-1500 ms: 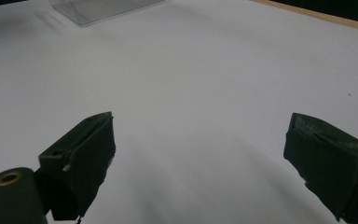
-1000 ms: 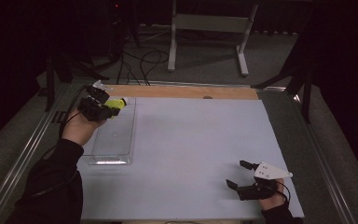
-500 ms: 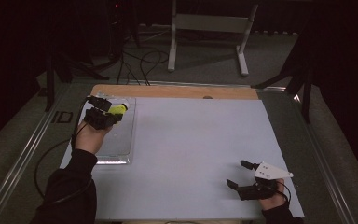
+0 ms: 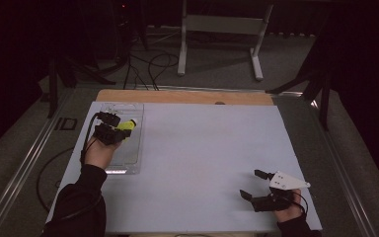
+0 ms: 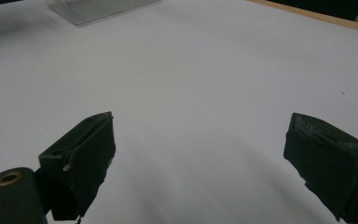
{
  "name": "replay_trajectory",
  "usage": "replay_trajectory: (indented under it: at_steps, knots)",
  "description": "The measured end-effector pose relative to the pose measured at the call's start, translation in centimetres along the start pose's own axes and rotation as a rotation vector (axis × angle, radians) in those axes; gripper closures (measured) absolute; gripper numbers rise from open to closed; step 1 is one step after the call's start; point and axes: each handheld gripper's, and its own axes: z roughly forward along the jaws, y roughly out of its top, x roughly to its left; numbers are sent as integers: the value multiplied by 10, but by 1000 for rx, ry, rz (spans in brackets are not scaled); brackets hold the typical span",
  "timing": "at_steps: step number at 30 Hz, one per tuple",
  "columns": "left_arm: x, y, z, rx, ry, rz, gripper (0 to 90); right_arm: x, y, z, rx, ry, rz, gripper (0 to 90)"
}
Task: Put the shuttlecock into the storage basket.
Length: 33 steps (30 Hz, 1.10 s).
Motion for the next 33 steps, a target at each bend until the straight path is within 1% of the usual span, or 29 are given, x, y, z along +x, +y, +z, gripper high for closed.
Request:
replay_trajectory:
  at_steps: [1,2,4,6,7,9,11,13,14,18,20,28,29,30,31,32,33]
  knots:
    - [0,-1,2,7,-9,-4,900,0,0,0,0,-1,-2,90]
    - [0,-3,4,10,-1,-6,900,0,0,0,1,-1,-1,90]
    - [0,-5,8,22,-11,-7,900,0,0,0,3,-2,1,90]
    - [-1,-6,11,28,-6,-8,899,0,0,0,3,-1,3,90]
    - [-1,-6,13,35,-9,-7,899,0,0,0,3,-1,3,90]
    - [-1,-6,15,44,1,-3,899,0,-1,0,6,-1,3,90]
    - [-1,-6,16,53,0,-4,898,-1,-1,0,5,-2,6,90]
    - [-1,-5,18,59,7,-4,898,-1,-1,0,6,-4,4,90]
    - [-1,-5,19,65,2,-1,898,-1,-1,0,4,-3,4,90]
    - [-2,-6,21,81,7,7,897,-1,-1,0,5,-5,7,90]
    - [-2,-6,23,87,-1,-1,897,-1,-1,0,5,-5,5,90]
    - [-2,-7,27,106,0,6,883,-1,-1,0,8,-5,6,90]
    - [-1,-8,27,105,-8,4,883,-1,-1,0,8,-5,6,90]
    - [-1,-8,28,103,-17,1,865,-1,-1,0,7,-4,7,90]
    - [-1,-8,28,104,-11,2,831,-1,-1,0,8,-5,7,90]
    - [-2,-8,28,91,-2,-5,751,-1,-1,0,9,-5,7,90]
    - [-2,-8,27,86,2,-12,751,-1,-1,0,9,-5,7,90]
